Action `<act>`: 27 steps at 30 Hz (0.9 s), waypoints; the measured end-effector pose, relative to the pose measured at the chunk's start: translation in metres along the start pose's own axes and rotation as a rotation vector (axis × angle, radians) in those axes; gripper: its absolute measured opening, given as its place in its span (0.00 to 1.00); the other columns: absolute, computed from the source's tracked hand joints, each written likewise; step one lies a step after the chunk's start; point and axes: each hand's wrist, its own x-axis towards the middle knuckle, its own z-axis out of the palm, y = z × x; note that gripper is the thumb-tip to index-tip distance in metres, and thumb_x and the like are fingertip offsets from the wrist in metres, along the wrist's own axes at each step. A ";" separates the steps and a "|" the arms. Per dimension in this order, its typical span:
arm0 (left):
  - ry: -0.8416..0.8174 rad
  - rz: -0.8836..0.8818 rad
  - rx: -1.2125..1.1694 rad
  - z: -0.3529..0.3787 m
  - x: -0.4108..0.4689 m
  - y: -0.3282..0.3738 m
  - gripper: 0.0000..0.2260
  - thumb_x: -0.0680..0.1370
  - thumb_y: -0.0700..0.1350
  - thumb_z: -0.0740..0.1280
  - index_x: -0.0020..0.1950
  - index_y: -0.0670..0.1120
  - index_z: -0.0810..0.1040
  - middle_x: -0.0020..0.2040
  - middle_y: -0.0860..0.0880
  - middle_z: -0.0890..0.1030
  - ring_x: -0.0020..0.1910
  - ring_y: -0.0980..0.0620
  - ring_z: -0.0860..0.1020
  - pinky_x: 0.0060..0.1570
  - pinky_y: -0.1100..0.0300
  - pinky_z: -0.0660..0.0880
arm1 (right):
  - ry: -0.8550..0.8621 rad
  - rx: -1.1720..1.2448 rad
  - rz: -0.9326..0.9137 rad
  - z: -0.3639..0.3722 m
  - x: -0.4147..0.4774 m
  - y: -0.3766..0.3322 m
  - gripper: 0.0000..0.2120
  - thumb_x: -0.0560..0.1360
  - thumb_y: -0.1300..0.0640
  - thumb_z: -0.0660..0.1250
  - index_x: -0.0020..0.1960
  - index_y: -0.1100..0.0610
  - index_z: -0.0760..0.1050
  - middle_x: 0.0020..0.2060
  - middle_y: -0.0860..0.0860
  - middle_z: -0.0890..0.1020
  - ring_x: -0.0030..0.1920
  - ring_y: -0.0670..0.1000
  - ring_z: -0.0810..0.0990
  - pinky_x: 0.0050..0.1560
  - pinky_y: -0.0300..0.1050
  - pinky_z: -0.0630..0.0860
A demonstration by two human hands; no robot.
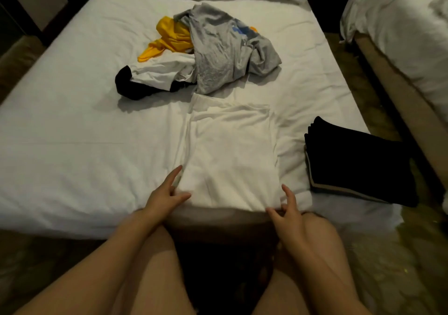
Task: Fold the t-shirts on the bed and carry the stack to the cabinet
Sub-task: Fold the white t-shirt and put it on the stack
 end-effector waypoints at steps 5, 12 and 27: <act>-0.079 0.146 0.225 -0.012 -0.021 -0.011 0.21 0.71 0.35 0.71 0.57 0.57 0.76 0.60 0.45 0.79 0.56 0.55 0.75 0.52 0.76 0.66 | -0.035 -0.105 -0.124 -0.008 -0.007 0.002 0.13 0.77 0.60 0.65 0.58 0.46 0.75 0.50 0.54 0.82 0.48 0.52 0.79 0.48 0.42 0.76; -0.036 0.156 0.425 -0.008 -0.035 -0.016 0.26 0.70 0.39 0.73 0.67 0.48 0.72 0.52 0.45 0.74 0.56 0.45 0.74 0.52 0.66 0.65 | -0.118 -0.199 -0.141 -0.009 -0.017 0.001 0.18 0.72 0.65 0.70 0.61 0.55 0.77 0.56 0.54 0.80 0.57 0.54 0.78 0.62 0.48 0.74; 0.305 0.320 0.661 0.010 -0.127 -0.009 0.09 0.70 0.36 0.69 0.48 0.45 0.83 0.47 0.41 0.76 0.45 0.40 0.77 0.40 0.61 0.61 | 0.172 -0.591 -0.398 -0.035 -0.090 0.007 0.08 0.76 0.51 0.65 0.51 0.51 0.81 0.59 0.49 0.73 0.61 0.53 0.65 0.57 0.48 0.62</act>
